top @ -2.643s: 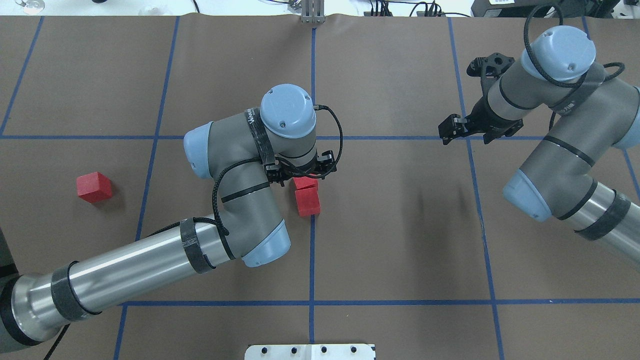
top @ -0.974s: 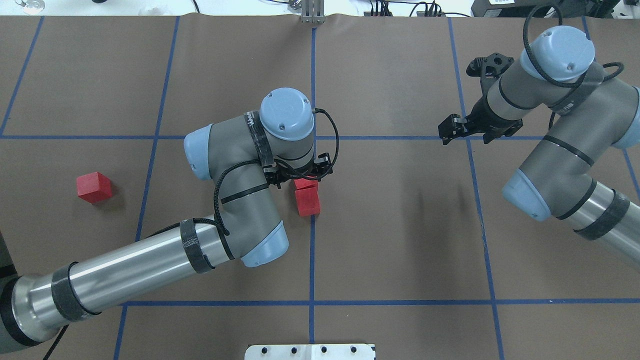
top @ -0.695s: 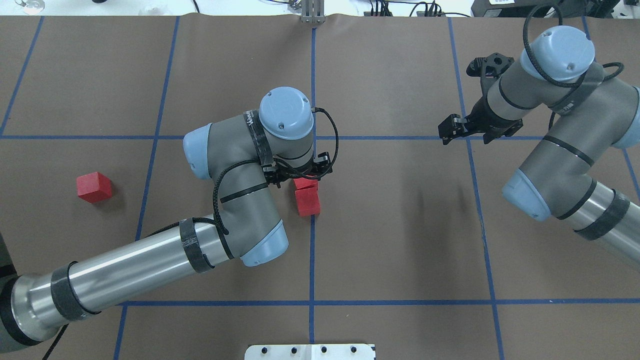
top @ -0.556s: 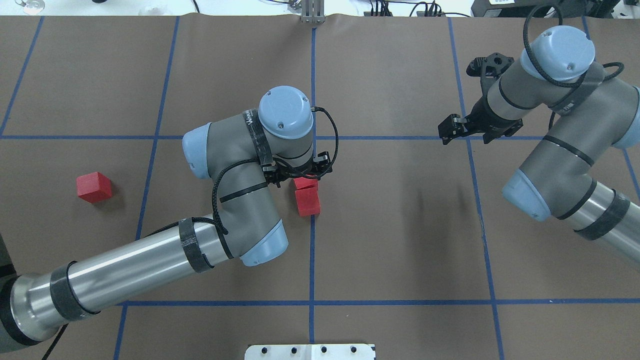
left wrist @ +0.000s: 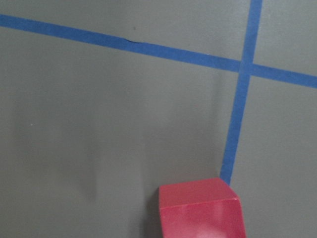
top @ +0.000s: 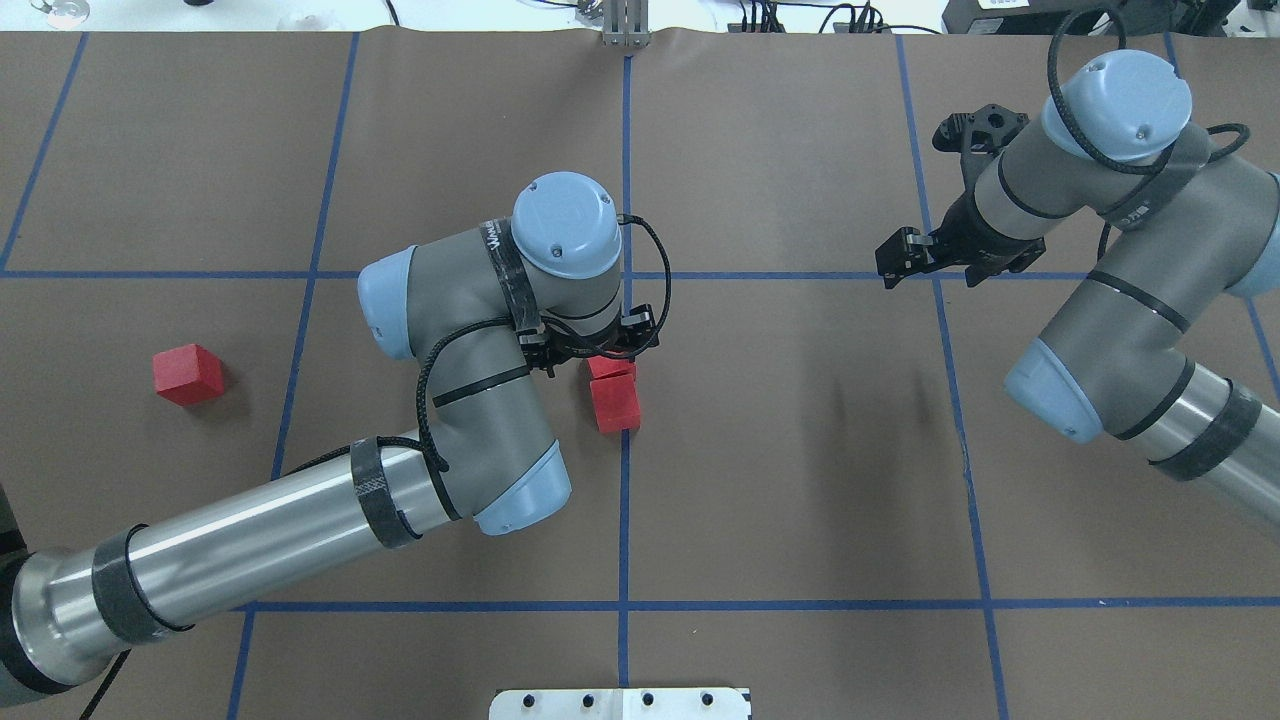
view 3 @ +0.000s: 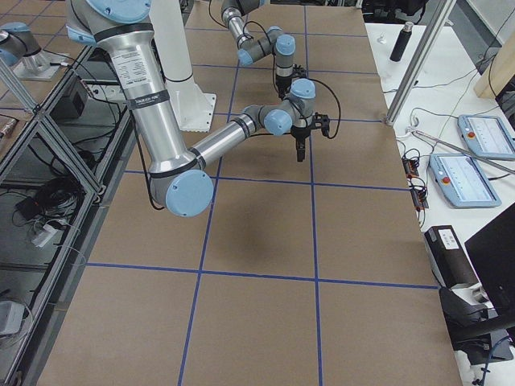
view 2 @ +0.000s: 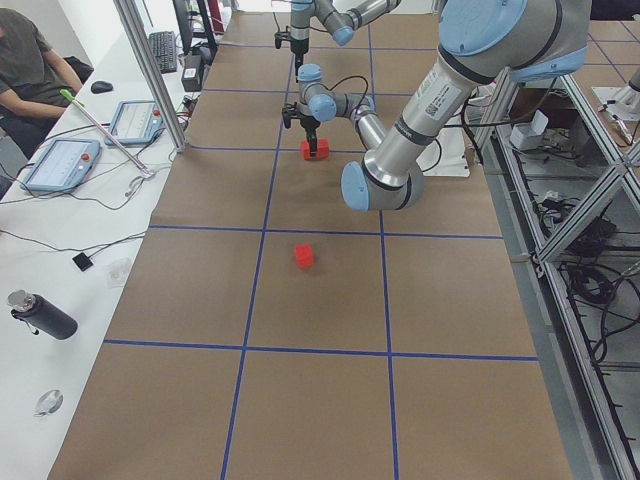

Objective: Form red blocks into L shape at center
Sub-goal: 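Hold the cube in place with the left gripper, aligning it, then open the left gripper and lift it away from the cubes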

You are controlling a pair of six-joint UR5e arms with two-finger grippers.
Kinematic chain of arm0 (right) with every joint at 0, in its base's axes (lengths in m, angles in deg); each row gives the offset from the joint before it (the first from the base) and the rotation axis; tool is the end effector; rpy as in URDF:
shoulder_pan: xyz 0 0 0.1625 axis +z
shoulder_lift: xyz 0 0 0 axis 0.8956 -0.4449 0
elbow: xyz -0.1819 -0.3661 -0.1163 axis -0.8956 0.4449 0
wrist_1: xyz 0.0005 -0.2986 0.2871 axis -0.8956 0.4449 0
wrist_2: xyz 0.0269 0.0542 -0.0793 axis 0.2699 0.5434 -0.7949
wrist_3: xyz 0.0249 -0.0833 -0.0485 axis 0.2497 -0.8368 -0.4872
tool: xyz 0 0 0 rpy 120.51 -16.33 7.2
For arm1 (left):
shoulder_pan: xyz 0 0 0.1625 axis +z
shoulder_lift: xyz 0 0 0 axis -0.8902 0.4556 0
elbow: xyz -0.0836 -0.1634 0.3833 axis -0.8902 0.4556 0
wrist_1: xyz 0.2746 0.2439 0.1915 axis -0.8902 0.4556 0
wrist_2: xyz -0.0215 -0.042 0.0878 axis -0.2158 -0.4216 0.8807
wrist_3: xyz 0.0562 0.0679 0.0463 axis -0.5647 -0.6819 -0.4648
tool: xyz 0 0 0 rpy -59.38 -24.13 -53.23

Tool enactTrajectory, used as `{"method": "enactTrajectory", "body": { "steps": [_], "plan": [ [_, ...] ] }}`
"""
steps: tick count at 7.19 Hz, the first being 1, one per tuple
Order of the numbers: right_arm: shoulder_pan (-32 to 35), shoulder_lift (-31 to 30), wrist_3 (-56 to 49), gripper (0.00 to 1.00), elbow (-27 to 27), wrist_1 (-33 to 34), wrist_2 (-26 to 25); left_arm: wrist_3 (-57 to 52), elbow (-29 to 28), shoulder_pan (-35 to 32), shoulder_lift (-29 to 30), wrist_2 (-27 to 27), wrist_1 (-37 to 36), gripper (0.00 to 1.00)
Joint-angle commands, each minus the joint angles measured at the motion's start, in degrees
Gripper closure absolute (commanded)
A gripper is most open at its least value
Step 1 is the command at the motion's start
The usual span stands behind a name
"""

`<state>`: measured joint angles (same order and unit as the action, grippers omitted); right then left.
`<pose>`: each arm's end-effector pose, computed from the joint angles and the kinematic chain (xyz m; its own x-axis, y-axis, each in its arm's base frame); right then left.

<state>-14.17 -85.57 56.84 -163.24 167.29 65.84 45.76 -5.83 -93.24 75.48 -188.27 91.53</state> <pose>-0.3372 -0.5237 0.3690 0.6942 -0.0305 0.7192 -0.0418 0.9957 0.0826 0.6057 -0.4709 0.1829 0.6739 -0.1887 -0.7143 0.1581 0.9813 -0.1101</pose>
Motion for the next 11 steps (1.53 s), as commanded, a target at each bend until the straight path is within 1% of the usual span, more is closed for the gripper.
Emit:
{"method": "enactTrajectory", "body": {
  "steps": [1,3,4,5,6,7,8,9,10,11],
  "plan": [
    [-0.02,0.00,-0.02,0.01,0.02,0.00,0.00,1.70,0.51,0.11,0.20,-0.09,-0.02,0.01],
    [-0.02,-0.09,-0.02,0.01,0.02,0.00,0.00,1.89,0.51,-0.33,1.43,0.00,0.50,0.01],
    [-0.02,-0.17,-0.02,0.01,0.10,0.00,0.00,1.89,0.25,-0.50,1.78,0.17,0.94,0.07],
    [-0.02,-0.17,-0.02,0.01,0.10,-0.09,0.00,1.98,-0.19,-0.68,2.91,0.52,1.56,0.30],
    [0.15,-0.26,-0.63,0.01,0.10,-0.09,0.00,1.98,-1.33,-0.85,3.01,0.53,3.74,0.40],
    [0.77,-0.35,-0.81,0.01,0.10,0.00,0.17,1.72,-1.60,-1.38,3.01,0.53,4.28,0.38],
    [2.25,-0.35,-0.81,0.01,0.10,0.00,0.61,1.11,-0.65,-3.38,2.75,0.18,4.03,0.37],
    [2.87,-0.35,-0.81,0.01,0.19,0.00,0.62,-0.03,1.10,-5.23,1.01,-0.26,3.94,0.37],
    [2.88,-0.35,-0.72,0.01,0.19,0.00,0.62,-2.83,6.69,-7.95,-4.49,-3.66,3.94,0.37],
    [2.88,-0.44,-0.72,0.01,0.19,0.00,0.53,-6.68,13.36,-10.67,-12.38,-7.00,4.20,0.37]
  ]
}}
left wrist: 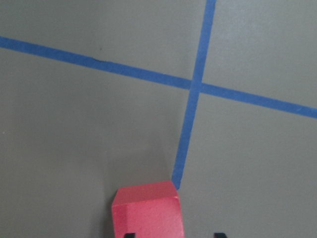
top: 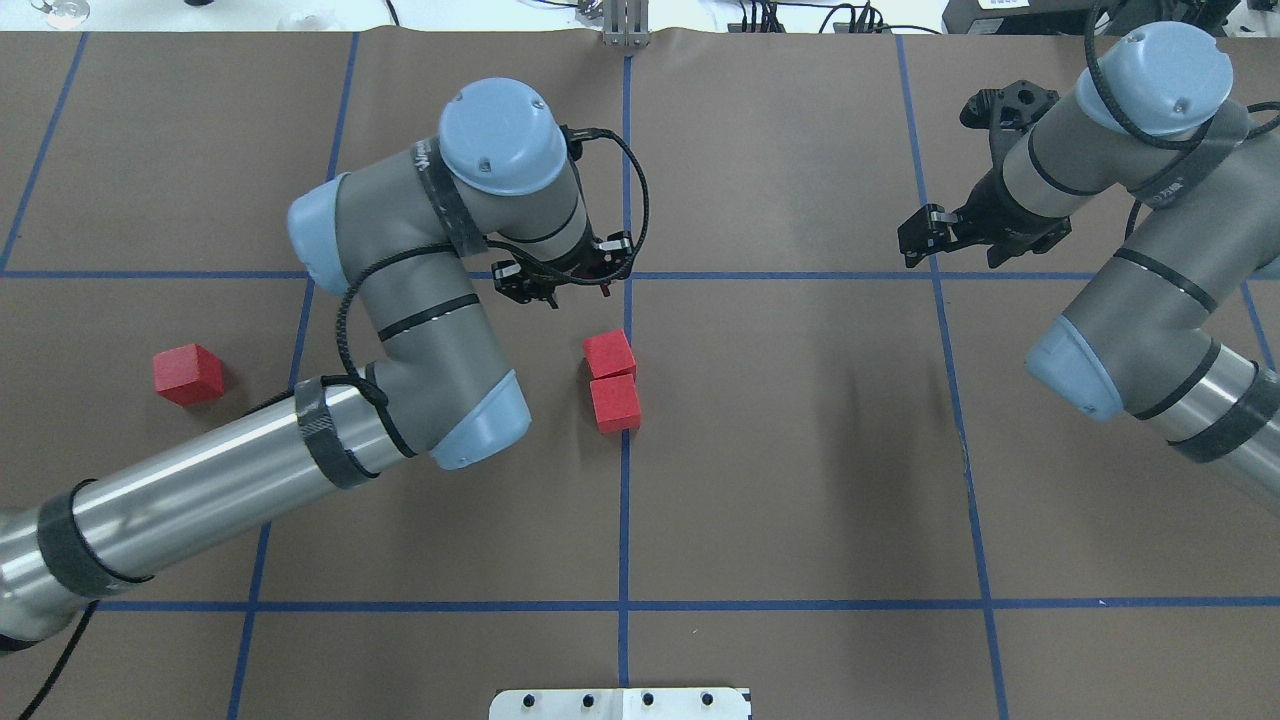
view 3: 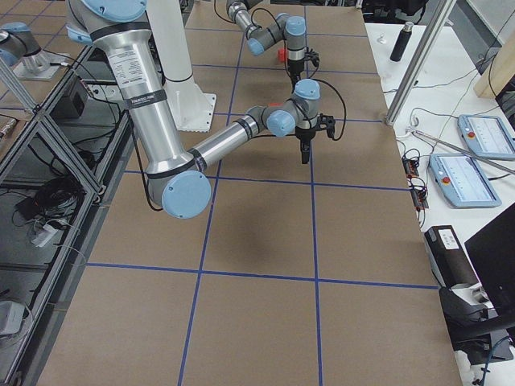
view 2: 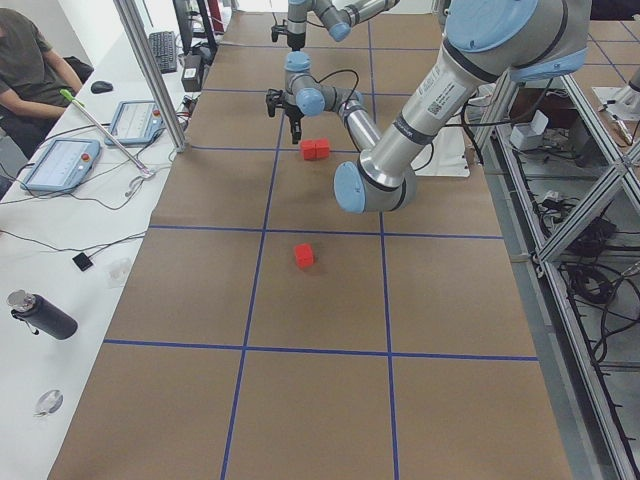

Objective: Form red blocks into L shape at center
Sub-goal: 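Open the left gripper and lift it away from the cubes, then move the left gripper to the red cube nearest the left arm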

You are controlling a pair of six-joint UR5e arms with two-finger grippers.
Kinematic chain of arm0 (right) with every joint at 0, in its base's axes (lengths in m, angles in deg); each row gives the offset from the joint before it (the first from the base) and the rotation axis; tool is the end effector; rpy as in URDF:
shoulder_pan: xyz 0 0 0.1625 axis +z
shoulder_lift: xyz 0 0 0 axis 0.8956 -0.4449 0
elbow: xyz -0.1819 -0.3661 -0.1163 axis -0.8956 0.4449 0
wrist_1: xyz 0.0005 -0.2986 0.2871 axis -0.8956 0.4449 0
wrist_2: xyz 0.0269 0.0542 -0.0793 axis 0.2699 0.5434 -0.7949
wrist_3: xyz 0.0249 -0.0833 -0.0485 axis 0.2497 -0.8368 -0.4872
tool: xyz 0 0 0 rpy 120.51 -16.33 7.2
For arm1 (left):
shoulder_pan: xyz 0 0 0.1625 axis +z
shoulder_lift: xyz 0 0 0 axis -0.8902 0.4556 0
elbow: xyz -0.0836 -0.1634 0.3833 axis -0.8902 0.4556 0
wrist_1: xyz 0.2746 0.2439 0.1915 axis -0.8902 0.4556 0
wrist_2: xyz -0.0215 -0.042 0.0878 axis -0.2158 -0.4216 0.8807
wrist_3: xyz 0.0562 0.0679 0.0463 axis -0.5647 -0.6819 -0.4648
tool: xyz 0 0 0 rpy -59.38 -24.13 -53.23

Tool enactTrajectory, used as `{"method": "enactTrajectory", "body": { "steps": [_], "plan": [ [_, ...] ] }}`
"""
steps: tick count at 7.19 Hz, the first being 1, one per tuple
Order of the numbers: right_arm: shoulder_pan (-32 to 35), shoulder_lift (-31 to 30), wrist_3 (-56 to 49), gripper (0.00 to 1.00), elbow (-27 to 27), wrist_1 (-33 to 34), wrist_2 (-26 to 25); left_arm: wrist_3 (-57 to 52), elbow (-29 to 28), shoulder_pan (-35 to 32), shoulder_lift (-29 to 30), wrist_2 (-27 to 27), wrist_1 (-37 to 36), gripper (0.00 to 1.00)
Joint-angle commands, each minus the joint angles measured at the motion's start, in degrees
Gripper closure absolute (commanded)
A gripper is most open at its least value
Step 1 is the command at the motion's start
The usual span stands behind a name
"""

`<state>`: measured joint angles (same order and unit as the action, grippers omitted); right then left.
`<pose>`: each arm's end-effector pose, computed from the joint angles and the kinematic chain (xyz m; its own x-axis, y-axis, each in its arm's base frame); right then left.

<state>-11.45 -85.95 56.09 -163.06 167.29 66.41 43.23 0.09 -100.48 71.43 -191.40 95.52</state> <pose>-0.3120 -0.5377 0.3742 0.6957 -0.0057 0.7183 -0.0739 0.9941 0.0795 0.5203 -0.5207 0.1803 0.5858 -0.1811 -0.7899 0.2059 0.9760 -0.0710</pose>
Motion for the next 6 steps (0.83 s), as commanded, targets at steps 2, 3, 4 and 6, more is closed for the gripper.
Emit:
{"method": "enactTrajectory", "body": {
  "steps": [2,3,4,6],
  "plan": [
    [0.34,-0.77,-0.06,0.01,0.02,0.00,-0.04,-11.37,15.03,-8.44,-20.55,-5.82,0.38,0.34],
    [0.69,-1.20,0.03,0.01,0.02,0.00,-0.04,-17.50,17.41,-12.47,-25.92,-9.14,0.29,0.30],
    [0.60,-1.73,0.03,0.01,0.02,-0.96,-0.04,-24.34,18.91,-16.51,-31.98,-12.22,0.38,0.27],
    [0.52,-4.01,0.38,0.01,0.36,-6.30,0.04,-32.65,18.23,-21.37,-40.71,-12.78,1.52,0.22]
  ]
}}
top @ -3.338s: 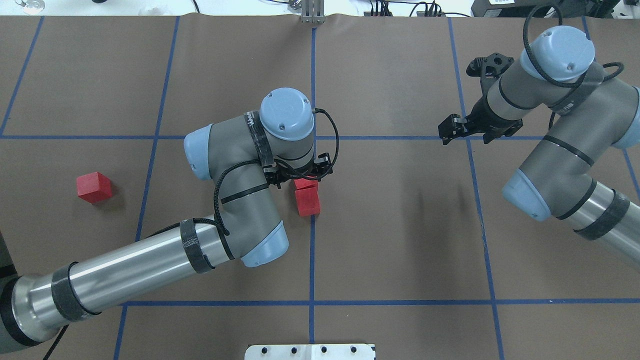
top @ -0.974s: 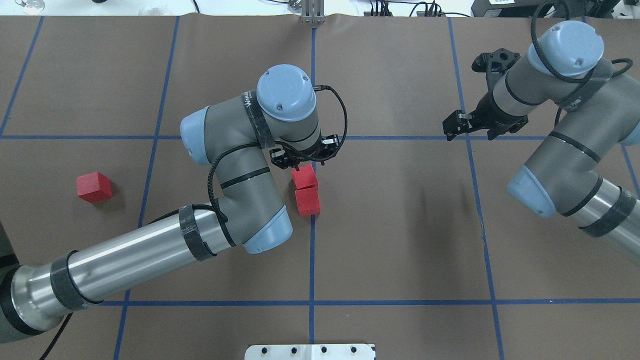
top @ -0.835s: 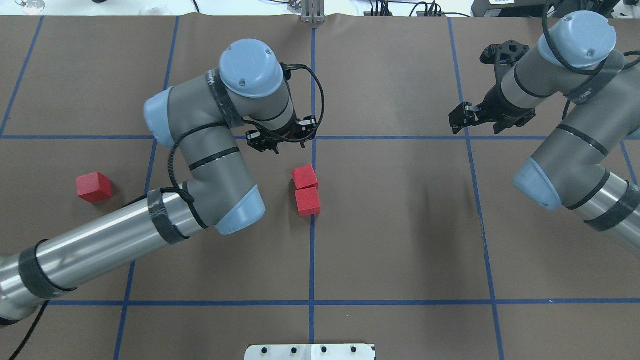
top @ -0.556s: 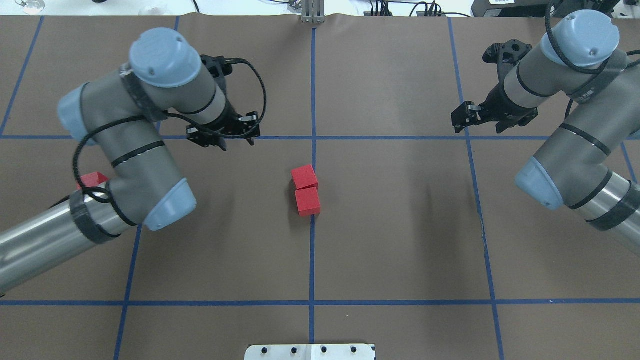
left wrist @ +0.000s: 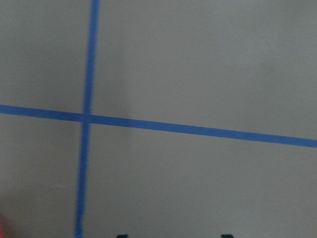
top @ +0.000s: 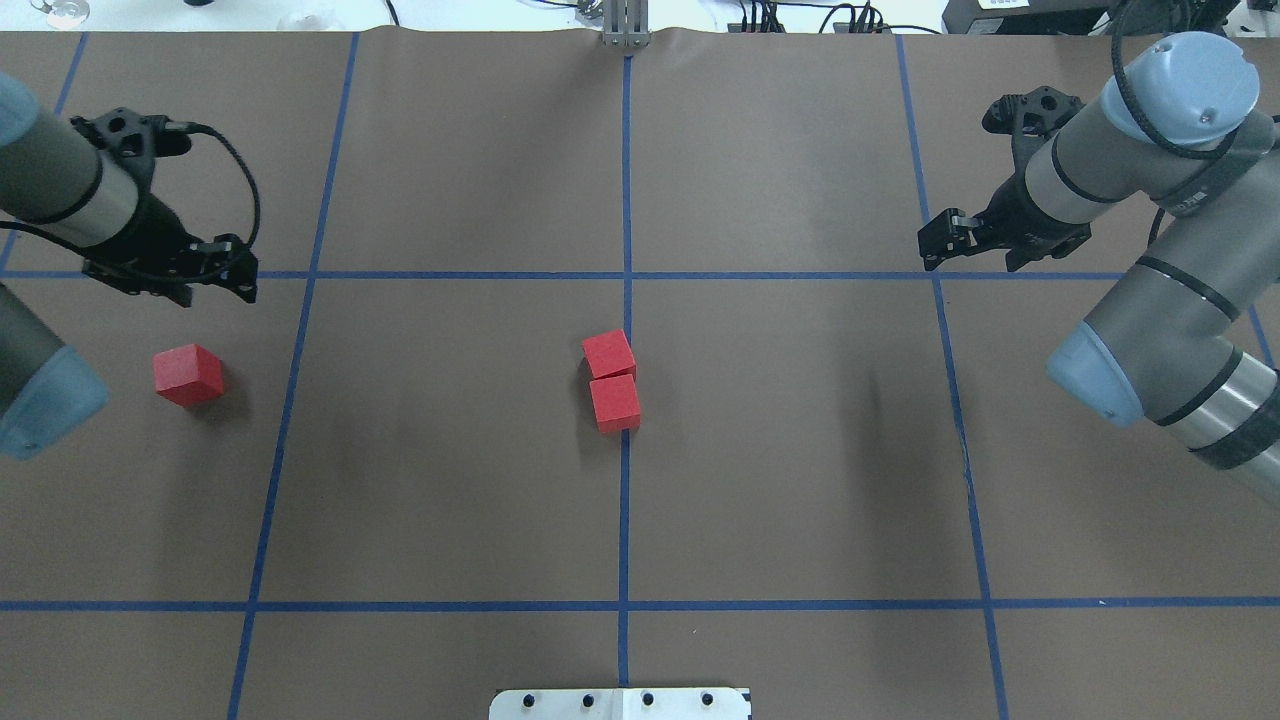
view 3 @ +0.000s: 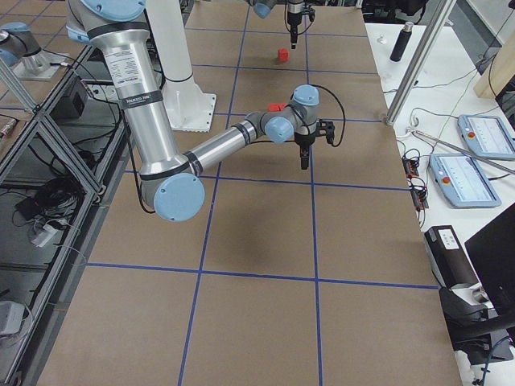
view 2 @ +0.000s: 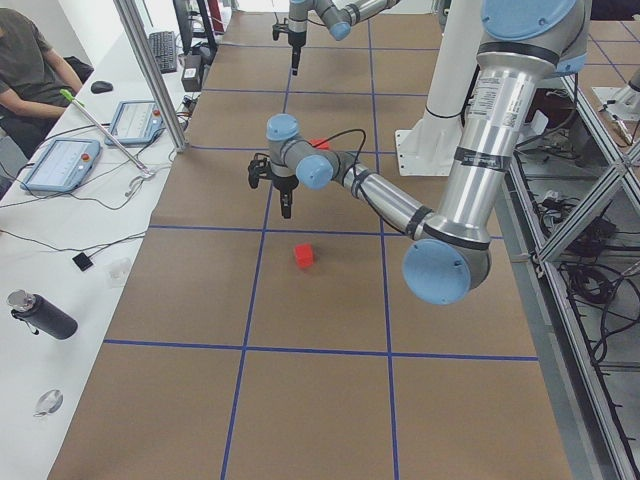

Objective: Form red blocks into L shape at center
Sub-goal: 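Move the left gripper to the red cube nearest the left arm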

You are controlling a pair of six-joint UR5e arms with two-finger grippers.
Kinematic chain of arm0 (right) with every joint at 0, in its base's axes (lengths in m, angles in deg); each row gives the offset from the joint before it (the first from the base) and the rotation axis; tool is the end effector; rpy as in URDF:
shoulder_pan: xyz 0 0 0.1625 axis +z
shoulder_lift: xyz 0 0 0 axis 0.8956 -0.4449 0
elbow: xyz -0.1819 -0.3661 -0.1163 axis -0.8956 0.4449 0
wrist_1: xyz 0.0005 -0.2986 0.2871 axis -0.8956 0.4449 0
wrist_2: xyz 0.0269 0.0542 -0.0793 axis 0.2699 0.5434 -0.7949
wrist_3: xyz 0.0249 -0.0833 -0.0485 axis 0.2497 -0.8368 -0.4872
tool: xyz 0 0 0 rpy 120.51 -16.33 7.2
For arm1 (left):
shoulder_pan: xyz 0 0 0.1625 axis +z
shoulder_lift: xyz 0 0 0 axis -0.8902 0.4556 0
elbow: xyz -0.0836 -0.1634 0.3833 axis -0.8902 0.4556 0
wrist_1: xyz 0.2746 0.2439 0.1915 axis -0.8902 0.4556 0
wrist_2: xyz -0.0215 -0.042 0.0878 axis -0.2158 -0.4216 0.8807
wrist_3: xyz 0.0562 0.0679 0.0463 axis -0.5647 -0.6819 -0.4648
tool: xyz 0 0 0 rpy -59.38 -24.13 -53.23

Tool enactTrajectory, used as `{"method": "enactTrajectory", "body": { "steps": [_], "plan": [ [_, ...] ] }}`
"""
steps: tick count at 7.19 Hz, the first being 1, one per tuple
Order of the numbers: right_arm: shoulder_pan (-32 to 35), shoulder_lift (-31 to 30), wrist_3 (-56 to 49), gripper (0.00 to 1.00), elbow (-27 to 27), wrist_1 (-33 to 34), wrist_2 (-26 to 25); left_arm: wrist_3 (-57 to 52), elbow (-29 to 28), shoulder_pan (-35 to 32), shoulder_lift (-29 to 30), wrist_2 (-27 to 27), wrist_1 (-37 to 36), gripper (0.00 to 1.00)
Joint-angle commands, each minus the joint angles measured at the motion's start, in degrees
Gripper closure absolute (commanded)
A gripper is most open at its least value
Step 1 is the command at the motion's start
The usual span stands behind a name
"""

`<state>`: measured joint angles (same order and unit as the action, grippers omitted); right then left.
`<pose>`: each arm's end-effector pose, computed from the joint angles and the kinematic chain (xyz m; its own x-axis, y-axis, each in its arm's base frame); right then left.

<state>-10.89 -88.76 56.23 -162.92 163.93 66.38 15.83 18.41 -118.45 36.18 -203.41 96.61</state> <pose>-0.3006 -0.5328 0.3976 0.6927 -0.0005 0.7213 -0.0859 0.9928 0.0833 0.2537 -0.5060 0.4270 0.6898 -0.0538 -0.7220 0.0728 0.9973 -0.0048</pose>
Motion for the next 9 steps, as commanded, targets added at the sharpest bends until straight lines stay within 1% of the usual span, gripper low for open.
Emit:
{"method": "enactTrajectory", "body": {
  "steps": [1,2,3,4,5,6,7,9],
  "plan": [
    [-0.05,-1.12,0.42,0.01,0.23,-3.05,0.07,-4.75,-0.44,-3.24,-5.75,-0.69,0.43,0.10],
    [-0.14,-1.03,0.60,0.01,0.23,-3.06,0.07,-0.91,-2.01,-2.72,-4.97,-0.77,0.52,0.05],
    [-0.14,-1.03,0.60,0.01,0.23,-3.06,0.07,4.69,-4.11,-2.63,-4.09,-0.77,3.65,0.05],
    [-0.23,-0.85,0.68,0.01,0.23,-3.06,0.07,10.49,-7.44,-2.36,-3.30,-0.77,9.86,0.05],
    [-0.23,-0.77,0.77,0.01,0.14,-3.14,0.07,14.55,-10.87,-1.75,-1.47,-0.69,13.75,0.05],
    [-0.23,-0.68,0.77,0.01,0.32,-3.14,0.07,15.03,-12.64,0.95,-1.19,-0.25,13.88,0.05],
    [-0.32,-0.68,0.77,0.01,0.32,-3.14,-0.01,15.12,-13.18,1.24,-1.18,-0.33,13.97,0.05],
    [-0.32,-0.59,0.77,0.01,0.32,-3.14,-0.02,15.04,-12.40,1.33,-1.80,-0.33,13.53,0.06]
  ]
}}
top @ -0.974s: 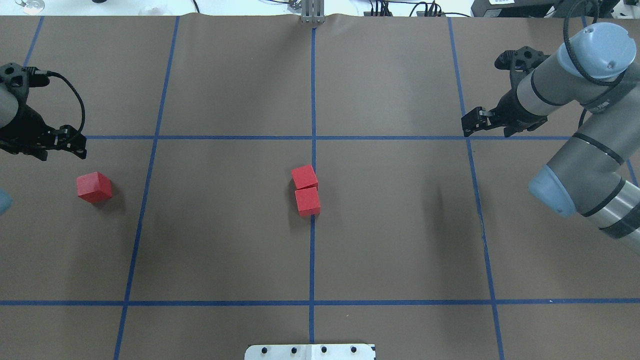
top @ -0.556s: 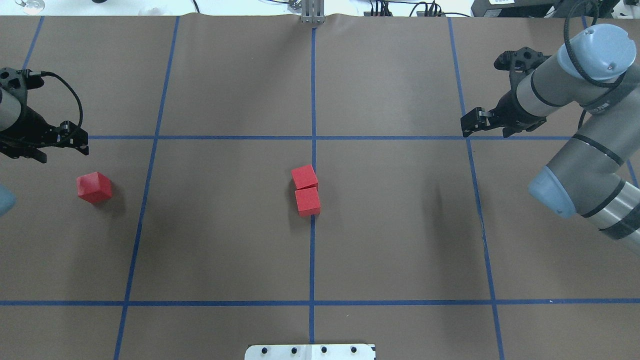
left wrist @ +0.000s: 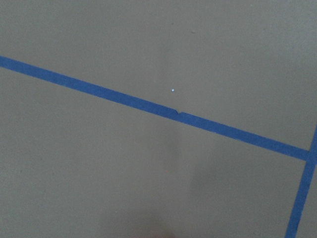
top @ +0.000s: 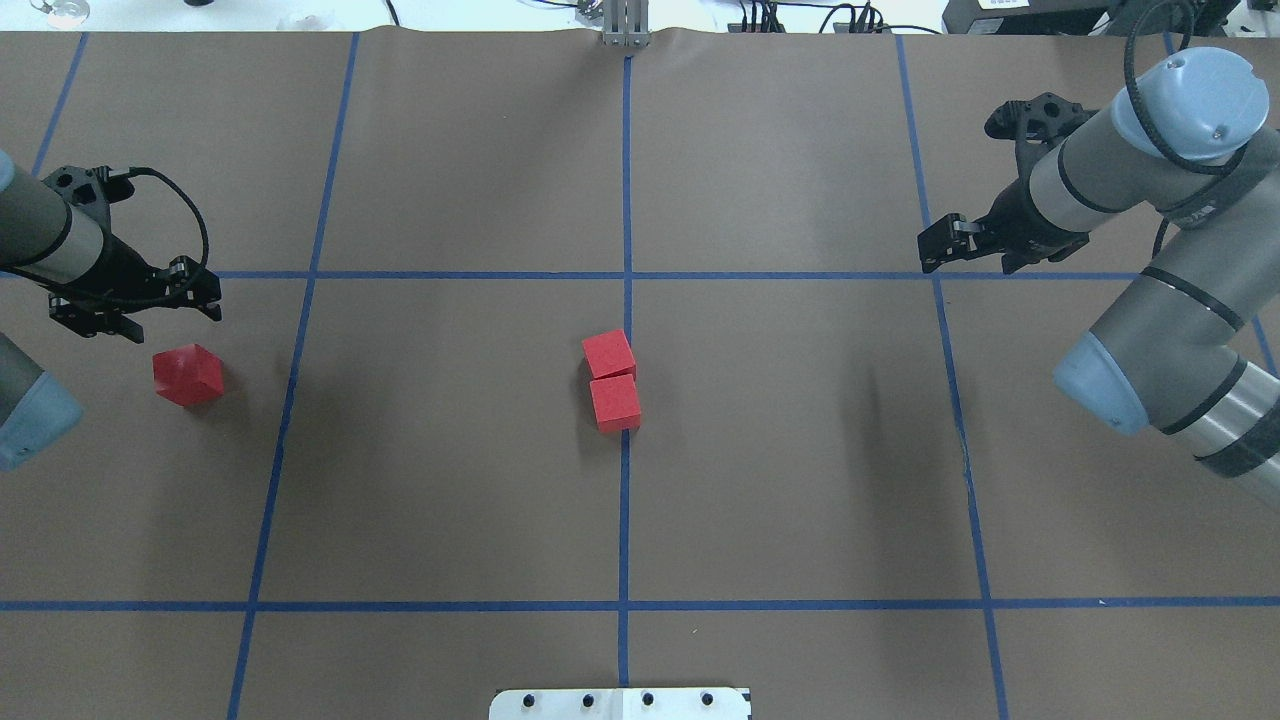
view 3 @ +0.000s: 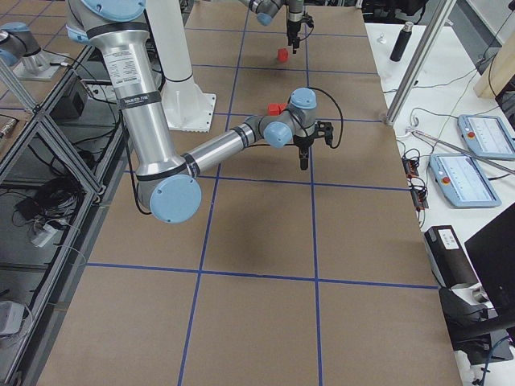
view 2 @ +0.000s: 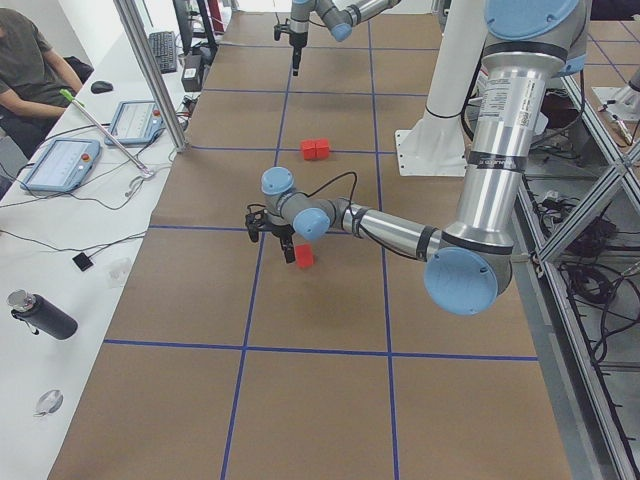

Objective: Form red blocks into L shape at center
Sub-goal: 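Move the left gripper to the red cube nearest the left arm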

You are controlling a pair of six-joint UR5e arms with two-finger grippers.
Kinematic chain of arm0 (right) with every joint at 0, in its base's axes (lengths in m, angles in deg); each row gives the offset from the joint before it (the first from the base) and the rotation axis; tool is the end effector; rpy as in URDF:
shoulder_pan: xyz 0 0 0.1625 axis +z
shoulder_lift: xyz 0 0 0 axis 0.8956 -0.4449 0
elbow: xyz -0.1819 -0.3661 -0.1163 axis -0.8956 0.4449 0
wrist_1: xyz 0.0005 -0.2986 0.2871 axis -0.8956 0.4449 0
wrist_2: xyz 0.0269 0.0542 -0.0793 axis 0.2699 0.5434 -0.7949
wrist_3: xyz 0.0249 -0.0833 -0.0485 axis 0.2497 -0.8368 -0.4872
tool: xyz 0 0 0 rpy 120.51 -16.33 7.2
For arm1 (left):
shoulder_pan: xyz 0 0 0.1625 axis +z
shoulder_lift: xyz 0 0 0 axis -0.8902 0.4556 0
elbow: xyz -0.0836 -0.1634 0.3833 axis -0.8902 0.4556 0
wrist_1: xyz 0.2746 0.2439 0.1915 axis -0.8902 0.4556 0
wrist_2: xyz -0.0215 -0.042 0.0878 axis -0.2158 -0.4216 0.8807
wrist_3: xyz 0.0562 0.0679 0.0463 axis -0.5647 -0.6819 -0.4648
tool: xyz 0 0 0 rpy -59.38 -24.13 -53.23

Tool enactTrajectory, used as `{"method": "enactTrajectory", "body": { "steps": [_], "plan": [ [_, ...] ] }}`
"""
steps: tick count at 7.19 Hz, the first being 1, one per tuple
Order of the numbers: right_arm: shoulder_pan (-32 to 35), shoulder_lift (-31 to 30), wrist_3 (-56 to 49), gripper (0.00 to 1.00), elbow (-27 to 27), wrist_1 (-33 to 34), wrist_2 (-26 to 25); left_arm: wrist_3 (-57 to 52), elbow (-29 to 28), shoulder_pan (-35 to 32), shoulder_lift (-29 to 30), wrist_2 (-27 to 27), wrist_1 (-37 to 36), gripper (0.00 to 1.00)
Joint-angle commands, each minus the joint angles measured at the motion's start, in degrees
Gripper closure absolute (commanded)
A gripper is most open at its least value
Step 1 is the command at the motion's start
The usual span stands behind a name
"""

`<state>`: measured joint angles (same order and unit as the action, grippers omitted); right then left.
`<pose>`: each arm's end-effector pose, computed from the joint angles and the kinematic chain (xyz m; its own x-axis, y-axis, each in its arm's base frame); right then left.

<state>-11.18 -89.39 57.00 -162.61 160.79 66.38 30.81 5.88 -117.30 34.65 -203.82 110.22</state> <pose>-0.3025 -0.5302 0.3997 0.6744 -0.0129 0.7383 -0.0923 0.9905 0.1016 0.2751 -0.5156 0.5207 0.6546 -0.3011 -0.6935 0.2258 0.9533 -0.2007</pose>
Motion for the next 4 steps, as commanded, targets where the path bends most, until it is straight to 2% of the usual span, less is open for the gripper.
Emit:
{"method": "enactTrajectory", "body": {
  "steps": [1,3,4],
  "plan": [
    [-0.02,0.04,0.00,0.01,0.01,0.00,-0.01,0.14,0.05,0.26,-0.36,-0.01,-0.26,0.06],
    [-0.11,0.04,0.00,0.01,0.01,0.00,-0.01,0.92,-0.48,1.66,-0.53,-0.09,-0.44,0.08],
    [-0.19,0.04,0.00,0.01,0.09,0.00,-0.01,4.24,-0.40,2.54,-0.53,-0.18,-0.35,0.12]
  ]
}}
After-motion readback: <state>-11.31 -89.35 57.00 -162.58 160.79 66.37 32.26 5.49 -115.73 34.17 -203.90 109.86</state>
